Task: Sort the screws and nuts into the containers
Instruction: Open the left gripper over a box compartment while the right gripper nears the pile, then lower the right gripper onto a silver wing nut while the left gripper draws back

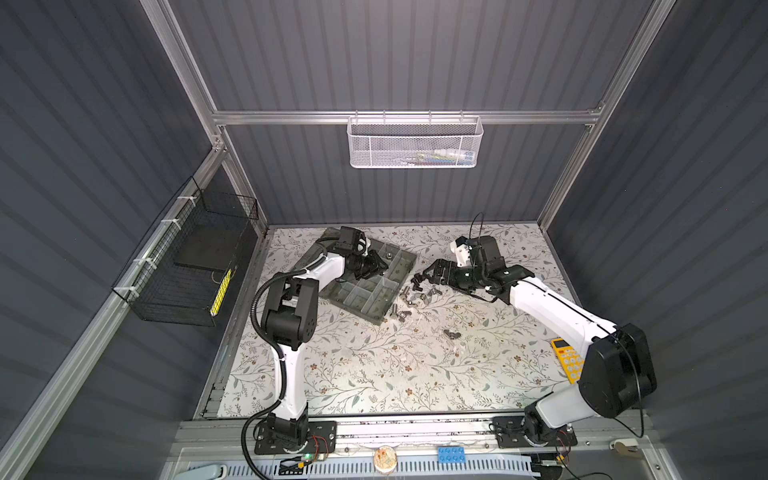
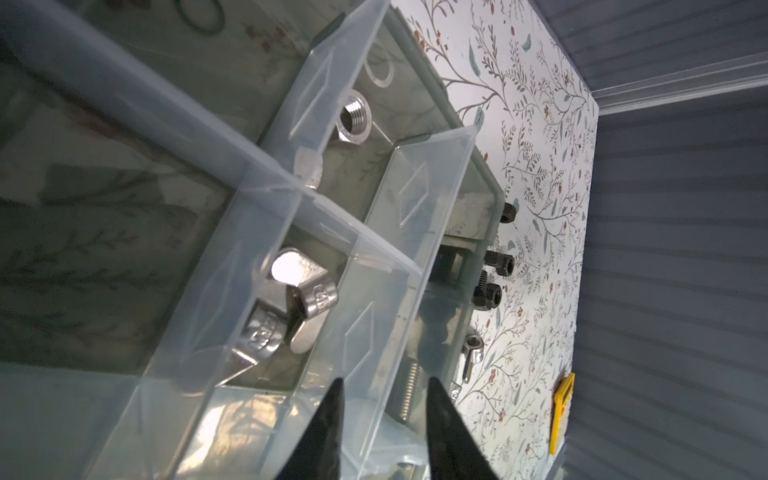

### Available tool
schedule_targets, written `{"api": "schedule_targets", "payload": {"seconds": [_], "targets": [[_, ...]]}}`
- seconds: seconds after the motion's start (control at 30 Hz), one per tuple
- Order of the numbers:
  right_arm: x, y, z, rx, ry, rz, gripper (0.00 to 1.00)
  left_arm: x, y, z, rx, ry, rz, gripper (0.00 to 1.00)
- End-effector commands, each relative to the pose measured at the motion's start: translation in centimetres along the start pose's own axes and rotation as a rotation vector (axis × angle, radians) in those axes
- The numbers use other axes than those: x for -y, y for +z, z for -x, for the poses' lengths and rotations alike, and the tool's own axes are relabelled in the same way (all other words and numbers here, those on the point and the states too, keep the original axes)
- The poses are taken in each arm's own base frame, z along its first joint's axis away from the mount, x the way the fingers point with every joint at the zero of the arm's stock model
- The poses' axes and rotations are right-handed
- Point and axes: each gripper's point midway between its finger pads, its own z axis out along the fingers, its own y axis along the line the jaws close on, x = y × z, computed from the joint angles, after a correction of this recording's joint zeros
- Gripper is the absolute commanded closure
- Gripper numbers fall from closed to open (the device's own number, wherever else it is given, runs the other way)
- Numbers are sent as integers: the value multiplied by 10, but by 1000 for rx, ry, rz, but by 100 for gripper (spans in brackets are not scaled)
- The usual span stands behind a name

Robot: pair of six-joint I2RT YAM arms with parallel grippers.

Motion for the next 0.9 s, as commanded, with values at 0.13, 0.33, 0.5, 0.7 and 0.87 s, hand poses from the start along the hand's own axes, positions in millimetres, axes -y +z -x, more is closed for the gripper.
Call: {"api": "schedule_targets", "payload": {"seconds": [0.13, 0.33, 0.5, 0.7, 0.87], "targets": [[5, -2, -5, -10, -21, -29, 1, 13, -31, 0, 12, 26, 25, 50], [16, -10, -3, 20, -43, -106, 1, 42, -58, 3, 62, 65, -7, 33], [27, -20, -9, 17, -51, -162, 1, 69, -73, -11, 81, 111, -27, 18], [45, -29, -30, 2, -25, -217, 1, 100, -79, -45, 72, 175, -47, 0], [71, -33, -57, -34, 4, -281, 1, 109, -73, -85, 39, 174, -88, 0]]}}
